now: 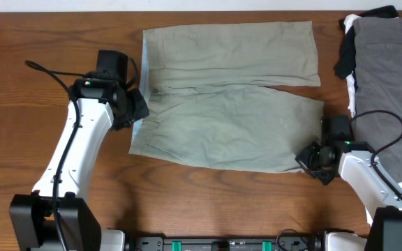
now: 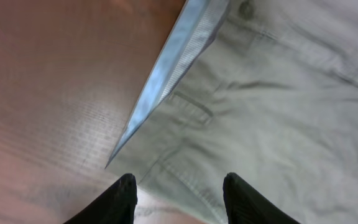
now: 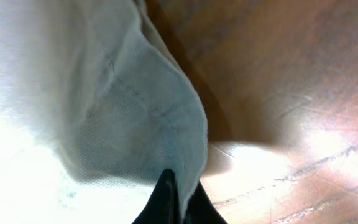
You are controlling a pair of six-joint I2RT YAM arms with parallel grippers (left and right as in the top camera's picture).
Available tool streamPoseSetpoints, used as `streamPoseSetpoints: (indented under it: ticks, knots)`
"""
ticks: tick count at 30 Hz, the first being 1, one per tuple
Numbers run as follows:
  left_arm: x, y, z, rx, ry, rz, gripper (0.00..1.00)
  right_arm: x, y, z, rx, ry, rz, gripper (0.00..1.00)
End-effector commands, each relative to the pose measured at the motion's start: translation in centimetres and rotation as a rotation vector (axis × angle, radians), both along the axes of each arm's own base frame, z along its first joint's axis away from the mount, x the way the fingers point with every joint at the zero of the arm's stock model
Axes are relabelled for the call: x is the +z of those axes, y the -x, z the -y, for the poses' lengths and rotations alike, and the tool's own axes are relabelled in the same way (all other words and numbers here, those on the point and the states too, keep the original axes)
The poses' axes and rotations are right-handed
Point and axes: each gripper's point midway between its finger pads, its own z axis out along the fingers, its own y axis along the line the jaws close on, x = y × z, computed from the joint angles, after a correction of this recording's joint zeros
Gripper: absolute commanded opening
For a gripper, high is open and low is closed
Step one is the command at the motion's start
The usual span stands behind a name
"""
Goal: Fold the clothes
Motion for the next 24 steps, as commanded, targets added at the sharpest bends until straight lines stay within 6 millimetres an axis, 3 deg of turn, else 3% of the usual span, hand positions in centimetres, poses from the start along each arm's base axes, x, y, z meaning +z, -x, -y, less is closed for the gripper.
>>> streamPoseSetpoints:
  ticks: [1,5,12,15,24]
  knots:
    - [-2.1,2.0,-0.3,0.059,0.001,-0.093,0.47,0.4,-0.7,0.5,0.025,0.008,0.016,0.01]
    - [-4.9,4.7,-0.5,0.185,0.012,-0.187,0.47,0.4,-0.7,0.6,0.036,0.016,0.015,0.01]
    - [-8.7,6.3,-0.7,0.212,0.014,-0.204,0.48,0.4,-0.6,0.4,0.039,0.008,0.012,0.01]
    - [-10.1,7.2,-0.7,0.253,0.019,-0.213,0.53,0.4,-0.6,0.4,0.046,0.009,0.013,0.01]
    - [-12.4,7.9,-0.8,0.314,0.035,-0.192,0.61,0.4,-0.7,0.4,0.047,0.010,0.018,0.01]
